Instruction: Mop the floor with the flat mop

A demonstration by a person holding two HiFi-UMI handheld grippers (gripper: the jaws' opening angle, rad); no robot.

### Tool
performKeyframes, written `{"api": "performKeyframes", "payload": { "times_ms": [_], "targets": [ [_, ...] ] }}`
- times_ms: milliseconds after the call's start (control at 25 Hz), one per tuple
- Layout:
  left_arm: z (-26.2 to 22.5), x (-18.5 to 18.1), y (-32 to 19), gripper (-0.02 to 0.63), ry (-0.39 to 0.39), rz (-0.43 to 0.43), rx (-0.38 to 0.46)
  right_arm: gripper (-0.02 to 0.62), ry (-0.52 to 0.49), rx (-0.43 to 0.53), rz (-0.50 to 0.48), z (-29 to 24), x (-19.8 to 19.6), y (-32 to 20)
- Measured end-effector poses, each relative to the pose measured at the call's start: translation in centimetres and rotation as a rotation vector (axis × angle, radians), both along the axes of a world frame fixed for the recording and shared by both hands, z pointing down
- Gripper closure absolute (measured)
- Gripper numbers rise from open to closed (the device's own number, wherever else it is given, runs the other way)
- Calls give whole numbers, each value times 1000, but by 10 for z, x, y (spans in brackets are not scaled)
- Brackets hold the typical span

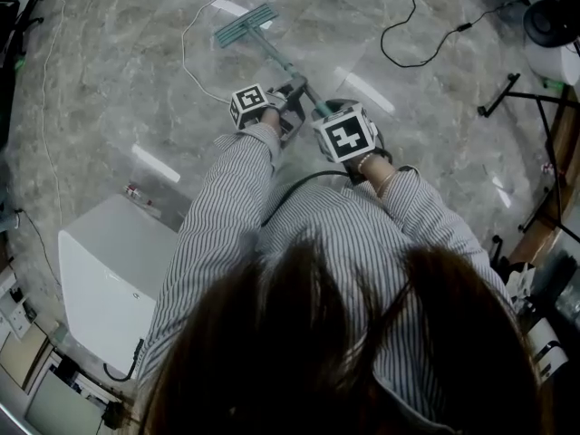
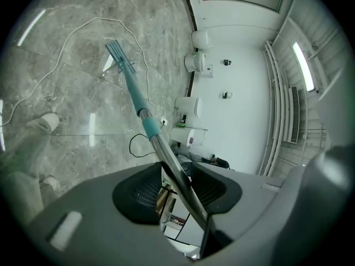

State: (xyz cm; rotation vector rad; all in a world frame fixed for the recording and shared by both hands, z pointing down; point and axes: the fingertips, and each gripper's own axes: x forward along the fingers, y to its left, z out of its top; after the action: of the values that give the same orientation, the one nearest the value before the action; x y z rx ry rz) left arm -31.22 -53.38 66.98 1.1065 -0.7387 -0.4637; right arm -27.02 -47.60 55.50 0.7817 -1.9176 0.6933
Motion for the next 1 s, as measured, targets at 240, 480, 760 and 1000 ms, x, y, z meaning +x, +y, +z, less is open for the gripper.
{"api": "performKeyframes", "payload": {
  "times_ms": [240,480,760,1000],
  "targets": [
    [6,60,49,449,-12,-18,13,479,-5,6,-41,8,62,54],
    [9,138,127,451,25,-92,23,479,1,-8,-67,14,140,133],
    [8,209,220,456,54,-126,15,477,30,-16,-81,13,209,227],
    [14,254,310,464,60,-92,-13,477,47,-25,-41,21,253,318]
  ]
}}
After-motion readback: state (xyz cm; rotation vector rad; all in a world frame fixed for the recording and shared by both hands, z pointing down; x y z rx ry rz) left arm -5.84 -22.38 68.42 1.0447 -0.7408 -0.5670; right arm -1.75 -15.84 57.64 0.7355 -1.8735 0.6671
